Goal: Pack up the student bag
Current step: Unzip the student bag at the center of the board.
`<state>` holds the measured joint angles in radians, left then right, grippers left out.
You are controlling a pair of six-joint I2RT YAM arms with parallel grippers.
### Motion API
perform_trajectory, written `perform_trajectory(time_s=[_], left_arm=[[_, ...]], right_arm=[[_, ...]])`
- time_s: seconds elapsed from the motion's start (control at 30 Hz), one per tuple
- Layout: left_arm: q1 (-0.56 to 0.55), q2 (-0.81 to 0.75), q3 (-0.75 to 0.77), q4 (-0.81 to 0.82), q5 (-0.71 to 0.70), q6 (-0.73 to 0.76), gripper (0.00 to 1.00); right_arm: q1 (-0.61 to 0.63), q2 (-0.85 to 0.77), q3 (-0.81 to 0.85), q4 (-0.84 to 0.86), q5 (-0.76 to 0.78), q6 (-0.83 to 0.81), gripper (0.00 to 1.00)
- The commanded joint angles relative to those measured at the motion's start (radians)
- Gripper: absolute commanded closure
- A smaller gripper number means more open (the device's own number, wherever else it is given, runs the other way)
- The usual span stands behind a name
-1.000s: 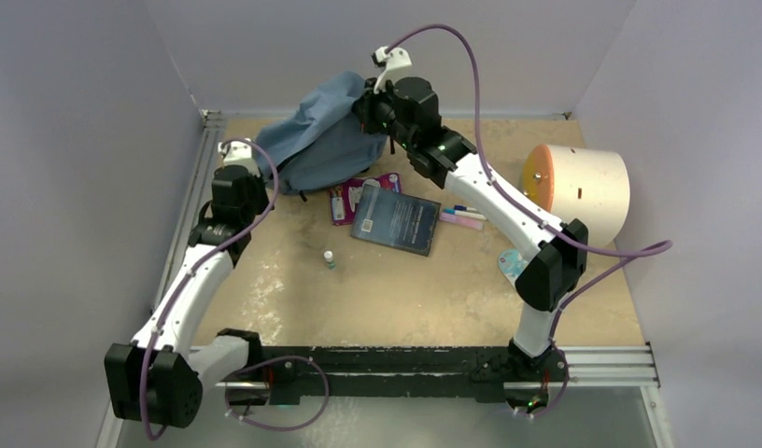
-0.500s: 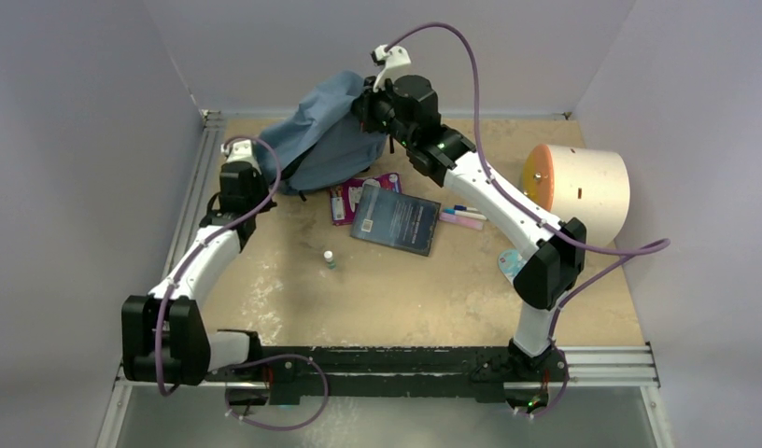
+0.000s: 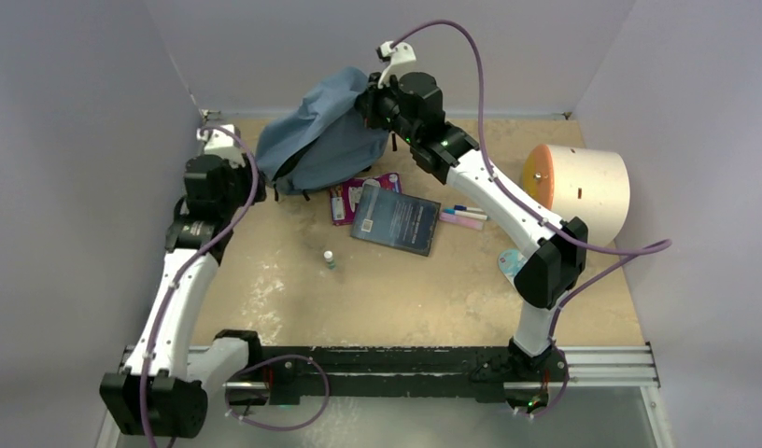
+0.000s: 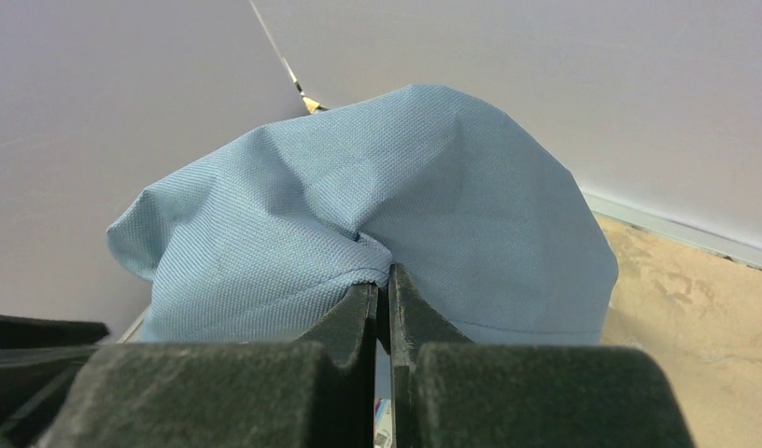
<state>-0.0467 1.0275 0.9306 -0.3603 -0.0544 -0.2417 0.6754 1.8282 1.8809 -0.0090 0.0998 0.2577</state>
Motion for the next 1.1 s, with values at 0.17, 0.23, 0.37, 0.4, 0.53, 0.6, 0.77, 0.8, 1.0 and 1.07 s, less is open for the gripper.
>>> perform_trajectory(time_s=[0.17, 0.23, 0.37, 0.4, 0.53, 0.6, 0.77, 0.8, 1.0, 1.07], left_arm=[[-0.001, -0.012, 0.363, -0.099, 0.531, 0.323, 0.34], [-0.022, 0.032, 0.451, -0.163, 0.579, 0.385, 0.34], [-0.117, 0.110, 0.576, -0.261, 0.648, 0.471, 0.34], [-0.144, 0.129, 0.596, -0.284, 0.650, 0.487, 0.34], [-0.209, 0.184, 0.636, -0.332, 0.594, 0.505, 0.38], [-0.212, 0.188, 0.633, -0.307, 0.562, 0.498, 0.42], [-0.214, 0.229, 0.655, -0.291, 0.539, 0.478, 0.46], [-0.214, 0.239, 0.658, -0.292, 0.533, 0.475, 0.47], [-0.214, 0.265, 0.644, -0.251, 0.454, 0.459, 0.48], [-0.214, 0.275, 0.643, -0.243, 0.427, 0.454, 0.53]], right_arm=[[-0.006, -0.030, 0.021, 0.097, -0.049, 0.009, 1.00], [-0.006, -0.030, 0.020, 0.088, -0.051, -0.001, 1.00], [-0.005, -0.029, 0.014, 0.078, -0.054, -0.011, 1.00], [-0.005, -0.029, 0.014, 0.078, -0.056, -0.011, 1.00], [-0.005, -0.026, 0.020, 0.081, -0.063, -0.008, 1.00], [-0.006, -0.023, 0.020, 0.081, -0.069, -0.005, 1.00], [-0.006, -0.022, 0.018, 0.081, -0.079, -0.002, 1.00], [-0.005, -0.023, 0.017, 0.081, -0.079, -0.002, 1.00], [-0.005, -0.031, 0.009, 0.082, -0.079, -0.004, 1.00], [-0.006, -0.031, 0.008, 0.081, -0.080, -0.003, 1.00]])
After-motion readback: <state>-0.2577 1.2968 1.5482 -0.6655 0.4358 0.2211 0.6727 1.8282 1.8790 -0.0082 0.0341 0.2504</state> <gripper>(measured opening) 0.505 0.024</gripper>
